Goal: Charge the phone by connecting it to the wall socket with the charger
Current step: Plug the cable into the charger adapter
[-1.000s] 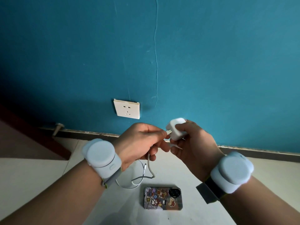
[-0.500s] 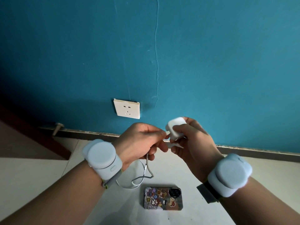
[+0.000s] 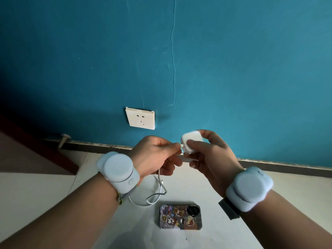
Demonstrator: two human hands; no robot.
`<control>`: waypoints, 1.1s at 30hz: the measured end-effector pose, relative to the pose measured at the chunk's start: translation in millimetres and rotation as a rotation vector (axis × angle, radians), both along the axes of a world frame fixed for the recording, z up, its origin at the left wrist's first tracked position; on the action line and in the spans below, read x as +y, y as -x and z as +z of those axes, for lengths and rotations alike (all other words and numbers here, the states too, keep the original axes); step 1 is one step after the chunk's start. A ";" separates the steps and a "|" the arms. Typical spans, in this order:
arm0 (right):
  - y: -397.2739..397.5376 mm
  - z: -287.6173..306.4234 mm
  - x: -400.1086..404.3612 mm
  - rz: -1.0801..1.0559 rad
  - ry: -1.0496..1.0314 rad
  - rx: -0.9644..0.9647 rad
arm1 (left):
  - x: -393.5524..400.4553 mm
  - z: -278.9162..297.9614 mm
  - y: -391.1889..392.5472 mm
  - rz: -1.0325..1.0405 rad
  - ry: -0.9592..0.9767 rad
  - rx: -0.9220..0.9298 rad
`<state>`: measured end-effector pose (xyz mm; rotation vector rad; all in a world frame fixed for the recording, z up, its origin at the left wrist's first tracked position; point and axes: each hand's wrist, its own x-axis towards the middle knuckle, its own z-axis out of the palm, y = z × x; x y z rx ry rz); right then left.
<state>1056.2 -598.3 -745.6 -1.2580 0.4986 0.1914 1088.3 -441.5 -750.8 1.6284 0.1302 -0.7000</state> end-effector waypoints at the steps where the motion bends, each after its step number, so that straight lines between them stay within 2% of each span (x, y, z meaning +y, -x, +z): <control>1: -0.4 -1.7 0.7 0.007 -0.008 0.019 | 0.3 -1.3 -0.8 -0.003 -0.034 -0.009; 7: -1.3 -8.1 1.4 0.015 -0.032 0.106 | -0.4 -7.4 0.0 -0.012 -0.147 -0.037; 13: 1.5 -7.6 -0.4 0.007 -0.104 0.076 | -2.5 -4.0 1.5 0.031 -0.123 -0.064; 33: 10.0 -14.5 3.5 0.015 -0.141 0.100 | 0.4 -1.1 7.0 0.016 -0.140 -0.067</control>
